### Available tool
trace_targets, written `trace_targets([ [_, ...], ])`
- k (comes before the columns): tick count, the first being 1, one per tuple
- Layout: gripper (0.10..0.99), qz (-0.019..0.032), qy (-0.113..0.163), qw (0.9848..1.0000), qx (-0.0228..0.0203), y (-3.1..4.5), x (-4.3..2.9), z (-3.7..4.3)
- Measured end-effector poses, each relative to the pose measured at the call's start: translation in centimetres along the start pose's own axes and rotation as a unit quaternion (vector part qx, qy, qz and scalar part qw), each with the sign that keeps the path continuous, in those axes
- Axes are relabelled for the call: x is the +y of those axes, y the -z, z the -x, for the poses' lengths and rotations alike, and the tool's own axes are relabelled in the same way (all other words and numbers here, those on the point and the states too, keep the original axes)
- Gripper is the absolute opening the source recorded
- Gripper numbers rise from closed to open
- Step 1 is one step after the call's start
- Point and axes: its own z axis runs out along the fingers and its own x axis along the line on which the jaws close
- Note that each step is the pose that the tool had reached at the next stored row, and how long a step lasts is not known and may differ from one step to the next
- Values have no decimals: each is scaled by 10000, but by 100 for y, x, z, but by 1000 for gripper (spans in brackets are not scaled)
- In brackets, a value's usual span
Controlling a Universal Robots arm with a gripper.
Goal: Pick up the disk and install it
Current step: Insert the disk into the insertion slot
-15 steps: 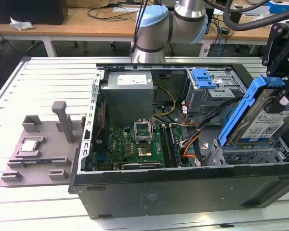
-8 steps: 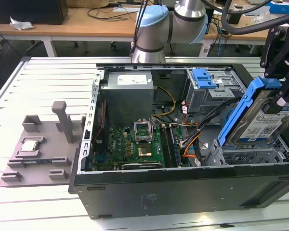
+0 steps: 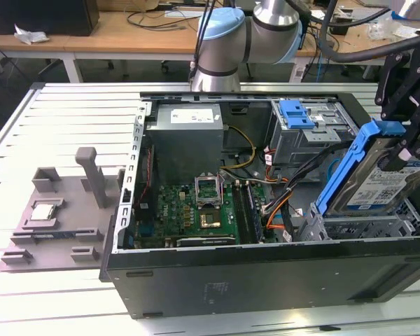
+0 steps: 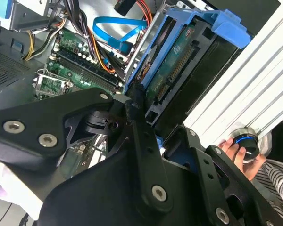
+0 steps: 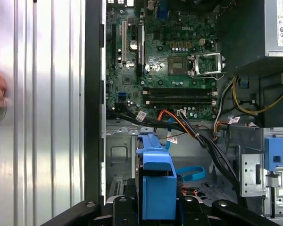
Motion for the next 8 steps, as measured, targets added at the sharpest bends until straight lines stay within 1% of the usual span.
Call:
trace_targets([
  [1,365,0,0,10000,1,-10,-1,0],
  [5,365,0,0,10000,1,-95,-4,-4],
  [6,365,0,0,10000,1,-129,-5,-5],
  [8,365,0,0,10000,2,-162,-6,-6],
])
